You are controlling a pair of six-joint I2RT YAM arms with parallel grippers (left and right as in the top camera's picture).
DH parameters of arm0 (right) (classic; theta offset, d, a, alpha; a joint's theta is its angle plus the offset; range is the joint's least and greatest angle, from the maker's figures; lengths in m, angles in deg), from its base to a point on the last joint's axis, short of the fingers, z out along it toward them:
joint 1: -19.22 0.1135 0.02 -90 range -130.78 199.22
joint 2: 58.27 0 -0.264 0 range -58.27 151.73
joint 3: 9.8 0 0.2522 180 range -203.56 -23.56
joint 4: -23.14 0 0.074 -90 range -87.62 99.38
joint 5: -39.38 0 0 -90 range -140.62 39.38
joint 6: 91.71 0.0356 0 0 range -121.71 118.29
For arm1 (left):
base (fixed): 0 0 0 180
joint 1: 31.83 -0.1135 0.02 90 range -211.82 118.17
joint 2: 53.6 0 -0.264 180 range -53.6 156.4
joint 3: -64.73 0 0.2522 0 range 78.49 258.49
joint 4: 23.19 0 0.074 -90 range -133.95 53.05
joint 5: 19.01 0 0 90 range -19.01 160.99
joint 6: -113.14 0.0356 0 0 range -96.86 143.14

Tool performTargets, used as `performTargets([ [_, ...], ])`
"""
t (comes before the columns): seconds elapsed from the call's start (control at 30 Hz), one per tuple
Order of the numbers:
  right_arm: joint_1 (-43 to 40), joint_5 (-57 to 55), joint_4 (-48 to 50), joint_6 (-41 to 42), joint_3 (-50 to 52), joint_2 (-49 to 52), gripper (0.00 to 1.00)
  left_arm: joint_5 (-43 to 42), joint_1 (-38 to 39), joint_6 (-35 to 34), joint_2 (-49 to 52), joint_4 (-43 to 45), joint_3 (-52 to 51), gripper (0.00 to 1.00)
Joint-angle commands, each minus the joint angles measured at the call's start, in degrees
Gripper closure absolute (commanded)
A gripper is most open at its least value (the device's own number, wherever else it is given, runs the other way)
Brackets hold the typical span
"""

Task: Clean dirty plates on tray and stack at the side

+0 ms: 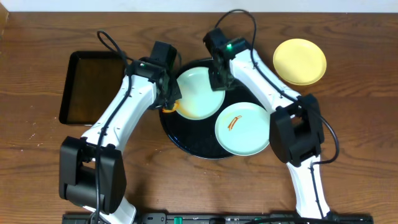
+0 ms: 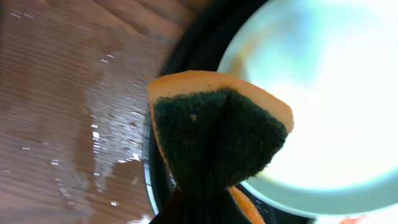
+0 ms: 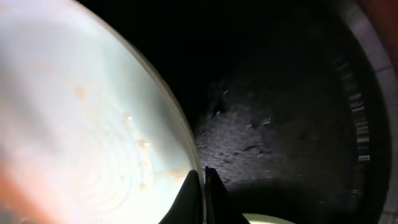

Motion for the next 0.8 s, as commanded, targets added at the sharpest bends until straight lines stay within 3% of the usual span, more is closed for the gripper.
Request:
performTargets([
  [0.0,-1.1,-1.9,-0.9,-3.8,-3.1,-5.1,0.99,-4.6,-3.7,1.0,-1.0,0.3,-0.1,0.93],
  [0.2,-1.0,-4.7,-2.8,-4.3,-3.3,-7.3,0.99,-4.6,-14.9,1.4,-3.1,2.7,0.0,0.93],
  [0.37,-0.9,-5.7,-2.3,-5.7,-3.4,-7.4,0.99,-4.6,-23.7,6.9,-4.2,7.8,0.0,0.92],
  [0.77,3.9,-23.6,-1.9,-12.2,-3.8,-13.9,0.99,-1.1,-31.0,11.1,1.6,12.7,-0.6,0.92],
])
